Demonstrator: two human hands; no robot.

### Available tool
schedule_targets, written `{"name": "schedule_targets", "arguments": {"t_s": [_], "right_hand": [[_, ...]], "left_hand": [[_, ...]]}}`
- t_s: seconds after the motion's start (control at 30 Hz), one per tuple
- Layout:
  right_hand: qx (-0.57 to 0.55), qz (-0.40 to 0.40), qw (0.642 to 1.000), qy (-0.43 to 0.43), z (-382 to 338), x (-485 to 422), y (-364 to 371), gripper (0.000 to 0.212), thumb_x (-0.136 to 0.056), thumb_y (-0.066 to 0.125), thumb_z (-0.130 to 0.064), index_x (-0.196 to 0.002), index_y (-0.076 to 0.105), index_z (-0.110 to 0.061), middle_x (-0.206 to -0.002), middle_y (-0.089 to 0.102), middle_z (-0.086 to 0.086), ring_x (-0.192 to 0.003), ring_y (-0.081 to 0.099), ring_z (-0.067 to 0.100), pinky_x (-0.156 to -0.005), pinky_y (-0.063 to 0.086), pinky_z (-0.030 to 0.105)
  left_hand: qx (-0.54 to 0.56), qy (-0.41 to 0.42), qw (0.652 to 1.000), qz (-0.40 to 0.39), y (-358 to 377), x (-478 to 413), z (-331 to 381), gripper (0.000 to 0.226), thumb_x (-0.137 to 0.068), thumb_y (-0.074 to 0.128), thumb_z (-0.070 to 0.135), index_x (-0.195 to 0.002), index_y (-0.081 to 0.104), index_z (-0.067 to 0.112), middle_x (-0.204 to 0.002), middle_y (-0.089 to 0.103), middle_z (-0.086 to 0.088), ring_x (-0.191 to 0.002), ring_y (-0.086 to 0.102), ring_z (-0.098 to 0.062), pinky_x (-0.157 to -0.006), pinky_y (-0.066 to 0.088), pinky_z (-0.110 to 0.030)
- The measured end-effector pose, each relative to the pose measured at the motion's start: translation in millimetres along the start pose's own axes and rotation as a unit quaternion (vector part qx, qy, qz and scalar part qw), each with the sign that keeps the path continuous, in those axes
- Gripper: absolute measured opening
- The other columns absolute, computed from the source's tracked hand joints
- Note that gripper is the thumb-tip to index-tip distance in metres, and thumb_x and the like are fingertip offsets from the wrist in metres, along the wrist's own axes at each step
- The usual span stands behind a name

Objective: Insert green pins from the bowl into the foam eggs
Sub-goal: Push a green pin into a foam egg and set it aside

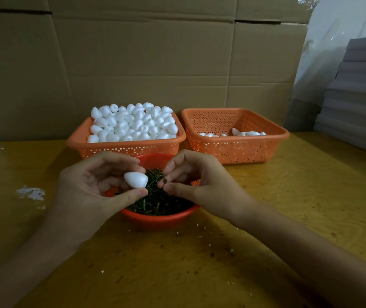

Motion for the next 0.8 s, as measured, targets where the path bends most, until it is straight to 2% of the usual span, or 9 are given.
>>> {"name": "schedule_targets", "arguments": {"t_s": [0.1,0.23,0.33,0.53,0.7,0.8], "right_hand": [[0.007,0.004,1.000,0.006,-0.6,0.5,-0.4,0.021,-0.088,0.080,-0.002,-0.104,0.069,-0.008,-0.096,0.079,0.009,-0.088,0.074,0.023,-0.091,0.060,0.042],[0.008,-0.017,1.000,0.003,-2.7,1.8,4.5,0.018,-0.089,0.079,-0.004,-0.107,0.073,-0.004,-0.096,0.080,0.007,-0.089,0.074,0.008,-0.088,0.059,0.027],[-0.003,-0.032,0.999,-0.007,-6.8,3.4,7.3,0.016,-0.091,0.076,-0.003,-0.107,0.074,0.000,-0.098,0.080,0.008,-0.090,0.074,0.007,-0.085,0.056,0.021],[-0.015,-0.021,0.999,-0.029,-12.7,3.6,4.9,0.016,-0.091,0.075,0.001,-0.106,0.073,0.005,-0.105,0.078,0.014,-0.096,0.073,0.015,-0.091,0.057,0.032],[-0.013,-0.028,0.999,-0.025,-10.5,4.2,6.4,0.016,-0.091,0.076,-0.001,-0.107,0.075,0.002,-0.106,0.079,0.008,-0.096,0.073,0.010,-0.089,0.057,0.024],[-0.020,-0.031,0.999,-0.022,-9.0,3.6,6.8,0.016,-0.091,0.076,-0.002,-0.106,0.075,0.002,-0.107,0.079,0.008,-0.098,0.074,0.014,-0.091,0.058,0.027]], "left_hand": [[0.029,-0.012,0.999,0.003,-1.2,0.2,-4.6,0.050,-0.062,0.090,0.010,-0.109,0.071,0.013,-0.105,0.080,-0.007,-0.098,0.077,-0.025,-0.080,0.063,-0.027],[0.035,-0.003,0.999,-0.016,1.2,1.0,-2.5,0.053,-0.067,0.094,0.007,-0.111,0.073,0.025,-0.113,0.079,-0.006,-0.103,0.076,-0.025,-0.082,0.062,-0.027],[0.015,0.007,0.999,-0.033,4.0,1.4,-1.0,0.050,-0.071,0.093,0.003,-0.113,0.075,0.024,-0.117,0.078,-0.004,-0.107,0.075,-0.025,-0.081,0.062,-0.026],[-0.007,0.009,1.000,-0.027,3.5,2.8,-0.8,0.030,-0.069,0.085,0.008,-0.097,0.080,0.014,-0.117,0.079,0.001,-0.106,0.076,-0.020,-0.080,0.061,-0.022],[0.005,-0.007,1.000,-0.021,0.0,0.9,-4.0,0.029,-0.068,0.085,0.009,-0.095,0.083,0.018,-0.118,0.078,0.002,-0.103,0.077,-0.018,-0.082,0.062,-0.023],[0.007,-0.018,1.000,-0.010,-2.4,0.9,-5.4,0.021,-0.070,0.084,0.012,-0.090,0.084,0.016,-0.116,0.079,0.000,-0.105,0.077,-0.019,-0.084,0.061,-0.023]]}}
Point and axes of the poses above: each hand's wrist, its own x-axis away from the middle knuckle, its own y-axis out of the palm, z = x × y, the point moved 10 cm from there along -x, towards the middle knuckle
